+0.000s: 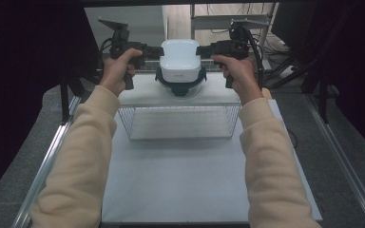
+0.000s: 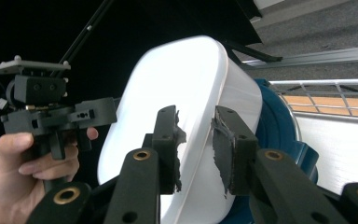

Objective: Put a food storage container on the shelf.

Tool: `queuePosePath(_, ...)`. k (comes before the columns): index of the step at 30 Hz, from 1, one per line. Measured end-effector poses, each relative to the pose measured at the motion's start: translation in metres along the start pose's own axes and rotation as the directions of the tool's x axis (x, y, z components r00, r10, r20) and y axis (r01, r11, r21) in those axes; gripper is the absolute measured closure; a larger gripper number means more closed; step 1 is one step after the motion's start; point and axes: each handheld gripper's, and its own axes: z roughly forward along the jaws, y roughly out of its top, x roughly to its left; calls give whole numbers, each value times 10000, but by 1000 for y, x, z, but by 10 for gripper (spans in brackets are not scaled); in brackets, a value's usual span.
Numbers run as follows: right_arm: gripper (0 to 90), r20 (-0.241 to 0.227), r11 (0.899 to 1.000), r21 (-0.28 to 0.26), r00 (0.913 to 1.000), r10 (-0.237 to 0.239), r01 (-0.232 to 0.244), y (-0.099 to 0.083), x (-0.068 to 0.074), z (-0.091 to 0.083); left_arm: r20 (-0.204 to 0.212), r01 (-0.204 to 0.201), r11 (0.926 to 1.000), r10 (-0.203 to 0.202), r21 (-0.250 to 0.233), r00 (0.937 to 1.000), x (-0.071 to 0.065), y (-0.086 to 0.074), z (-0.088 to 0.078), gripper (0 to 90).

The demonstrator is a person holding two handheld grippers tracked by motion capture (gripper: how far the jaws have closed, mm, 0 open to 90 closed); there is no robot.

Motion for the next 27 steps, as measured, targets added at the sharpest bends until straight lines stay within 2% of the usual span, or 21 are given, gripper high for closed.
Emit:
queuePosePath(2, 687, 79, 10000, -78, 9999, 62, -61, -1, -3, 3, 59, 55, 9999, -54, -101, 10000, 4, -1, 2, 687)
queuePosePath(6, 665, -282, 9992, -284, 9992, 267, -275, -4, -9, 5, 231, 139, 9997, -134, -201, 9996, 7, -4, 4, 662)
queuePosePath(7, 625, -271, 9993, -286, 9994, 236, -244, -4, -9, 5, 223, 97, 9997, -93, -213, 9997, 7, -4, 4, 644)
queuePosePath(9, 558, -161, 9994, -331, 9999, 59, -64, -5, -9, 5, 116, -79, 9994, 83, -346, 9999, 5, -5, 4, 597)
queuePosePath(11, 472, -157, 9967, -772, 9996, -248, 235, -6, -5, 1, 21, -255, 9969, 257, -742, 9997, 2, -5, -1, 500)
queuePosePath(12, 448, -133, 9945, -968, 9991, -412, 397, -7, -3, -2, -175, -475, 9946, 460, -924, 9988, -1, -6, -5, 464)
queuePosePath(14, 402, -136, 9886, -1181, 9953, -955, 932, -11, 4, -10, -341, -907, 9897, 874, -1112, 9956, -8, -8, -13, 398)
queuePosePath(16, 373, -32, 9826, -1200, 9897, -1431, 1417, -14, 10, -18, -443, -1170, 9864, 1125, -1157, 9927, -12, -10, -19, 360)
queuePosePath(17, 366, 42, 9789, -1217, 9863, -1652, 1644, -15, 11, -20, -551, -1474, 9821, 1417, -1171, 9884, -15, -12, -23, 345)
queuePosePath(21, 333, 486, 9552, -1185, 9624, -2672, 2712, -22, 18, -35, -980, -2400, 9646, 2298, -1095, 9683, -25, -22, -34, 300)
queuePosePath(23, 318, 632, 9433, -1135, 9498, -3065, 3120, -26, 21, -40, -931, -2565, 9595, 2466, -1163, 9646, -30, -28, -38, 294)
queuePosePath(27, 295, 645, 9125, -965, 9173, -3929, 3976, -38, 26, -55, -1115, -3198, 9416, 3083, -1057, 9447, -39, -45, -49, 282)
